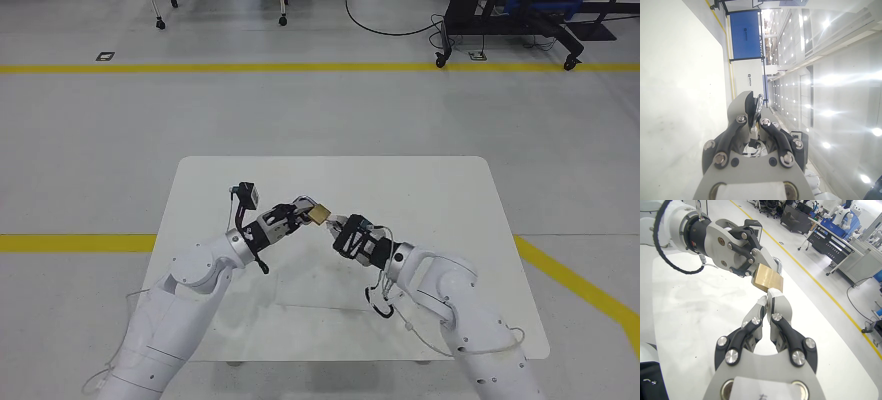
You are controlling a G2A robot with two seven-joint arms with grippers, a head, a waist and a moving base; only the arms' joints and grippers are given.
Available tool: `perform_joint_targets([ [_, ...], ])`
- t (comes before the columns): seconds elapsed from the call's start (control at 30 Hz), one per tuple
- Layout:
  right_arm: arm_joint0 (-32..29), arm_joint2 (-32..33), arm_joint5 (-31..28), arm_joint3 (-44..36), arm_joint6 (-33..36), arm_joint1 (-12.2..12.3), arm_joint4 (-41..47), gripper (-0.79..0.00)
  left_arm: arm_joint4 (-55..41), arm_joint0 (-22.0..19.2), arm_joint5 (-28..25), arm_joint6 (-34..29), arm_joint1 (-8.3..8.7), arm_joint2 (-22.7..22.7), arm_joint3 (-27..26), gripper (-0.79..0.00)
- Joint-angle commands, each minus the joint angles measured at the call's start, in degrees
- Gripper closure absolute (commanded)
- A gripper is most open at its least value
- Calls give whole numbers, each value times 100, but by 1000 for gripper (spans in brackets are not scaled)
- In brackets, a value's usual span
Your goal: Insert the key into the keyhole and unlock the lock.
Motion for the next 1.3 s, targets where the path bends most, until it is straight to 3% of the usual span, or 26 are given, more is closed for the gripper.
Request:
perform_joint_targets([
  [0.0,-18,81,-118,61,-51,10,256,0,50,14,-84,-46,9,-31,-24,0],
  [0.47,-25,421,-507,393,-221,67,1280,-15,297,34,-244,-216,24,-41,-26,0],
  [0.5,-32,436,-486,412,-253,69,1306,-274,358,28,-224,-229,22,-6,-22,0],
  [0.53,-39,449,-483,423,-285,73,1313,-699,433,21,-204,-238,19,35,-22,0],
  [0.57,-48,467,-474,428,-319,78,1293,-785,487,11,-188,-244,15,72,-23,0],
  [0.8,-281,842,-337,307,-628,150,1098,-785,736,-88,-28,-279,0,209,52,0],
  [1.03,-720,1656,-406,-285,-1107,280,884,-785,1174,-200,215,-404,26,255,174,0],
  [1.27,-1071,2197,-471,-791,-1329,356,787,-785,3233,-432,426,-727,32,1049,296,0],
])
